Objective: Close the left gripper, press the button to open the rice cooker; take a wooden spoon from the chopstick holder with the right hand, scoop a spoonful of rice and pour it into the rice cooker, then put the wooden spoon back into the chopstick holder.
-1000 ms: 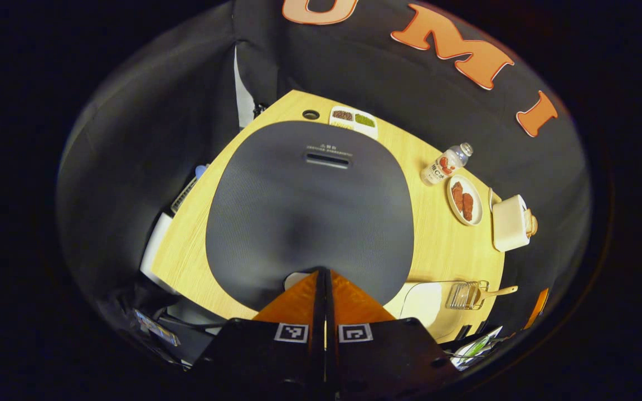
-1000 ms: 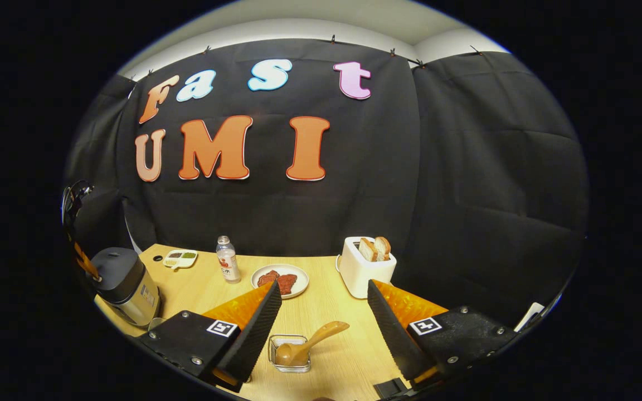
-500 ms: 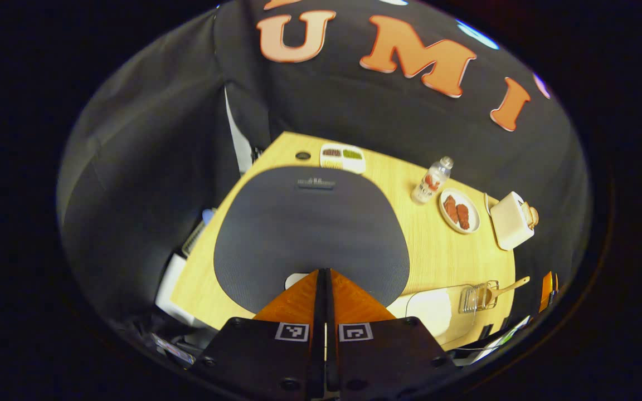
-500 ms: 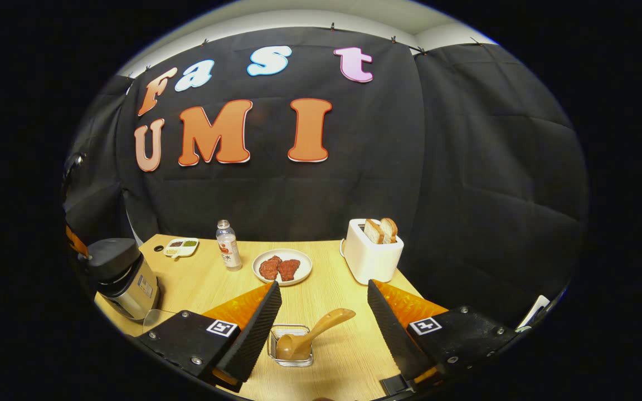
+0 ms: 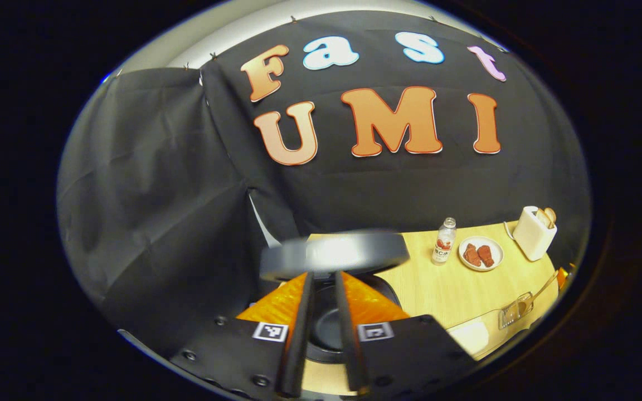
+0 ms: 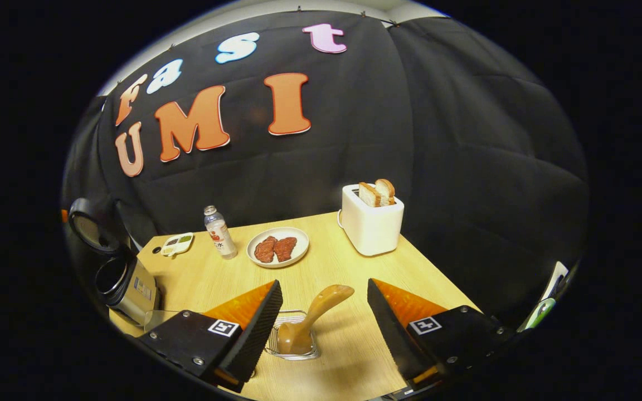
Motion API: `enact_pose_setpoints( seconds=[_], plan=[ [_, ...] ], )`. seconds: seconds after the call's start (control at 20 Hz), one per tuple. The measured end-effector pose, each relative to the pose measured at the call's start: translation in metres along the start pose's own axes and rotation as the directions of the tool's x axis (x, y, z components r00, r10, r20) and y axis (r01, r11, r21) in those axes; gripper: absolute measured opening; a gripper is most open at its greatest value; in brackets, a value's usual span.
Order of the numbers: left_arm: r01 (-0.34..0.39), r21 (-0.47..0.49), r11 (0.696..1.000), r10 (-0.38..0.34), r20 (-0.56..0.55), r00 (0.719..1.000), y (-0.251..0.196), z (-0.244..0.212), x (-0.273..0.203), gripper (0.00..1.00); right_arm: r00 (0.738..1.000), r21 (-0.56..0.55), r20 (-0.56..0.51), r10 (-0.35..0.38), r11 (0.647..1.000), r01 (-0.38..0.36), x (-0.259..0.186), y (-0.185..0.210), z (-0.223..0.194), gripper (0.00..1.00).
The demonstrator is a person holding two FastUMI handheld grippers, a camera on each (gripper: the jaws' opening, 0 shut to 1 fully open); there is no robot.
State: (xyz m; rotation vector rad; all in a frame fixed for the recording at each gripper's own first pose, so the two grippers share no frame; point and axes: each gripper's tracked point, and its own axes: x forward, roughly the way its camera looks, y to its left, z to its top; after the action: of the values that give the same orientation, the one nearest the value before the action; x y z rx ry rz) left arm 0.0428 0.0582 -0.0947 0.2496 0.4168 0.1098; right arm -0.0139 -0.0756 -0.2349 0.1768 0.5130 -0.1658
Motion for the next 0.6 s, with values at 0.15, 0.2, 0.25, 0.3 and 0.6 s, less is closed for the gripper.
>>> enact_pose_setpoints(
  seconds=[0.15,0.2,0.25,0.3,0.6],
  plan=[
    [-0.013,0.043,0.999,0.010,0.072,0.997,-0.008,0.010,-0.018,0.75,0.999,0.028,-0.051,0.019,0.999,-0.017,0.011,0.003,-0.015,0.93],
    [-0.025,0.048,0.999,0.020,0.091,0.996,-0.008,0.013,-0.023,0.86,0.997,0.033,-0.070,0.028,0.999,-0.026,0.015,0.004,-0.021,0.93],
    [-0.031,0.053,0.998,0.026,0.105,0.994,-0.009,0.015,-0.030,0.88,0.995,0.038,-0.093,0.036,0.999,-0.033,0.020,0.007,-0.026,0.93],
    [-0.041,0.058,0.997,0.035,0.111,0.993,-0.009,0.014,-0.035,0.89,0.993,0.046,-0.109,0.043,0.998,-0.038,0.023,0.008,-0.030,0.92],
    [-0.088,0.027,0.996,0.085,0.113,0.990,0.004,0.005,-0.055,0.96,0.970,0.142,-0.236,0.055,0.990,-0.022,0.062,0.010,-0.063,0.71]
  ],
)
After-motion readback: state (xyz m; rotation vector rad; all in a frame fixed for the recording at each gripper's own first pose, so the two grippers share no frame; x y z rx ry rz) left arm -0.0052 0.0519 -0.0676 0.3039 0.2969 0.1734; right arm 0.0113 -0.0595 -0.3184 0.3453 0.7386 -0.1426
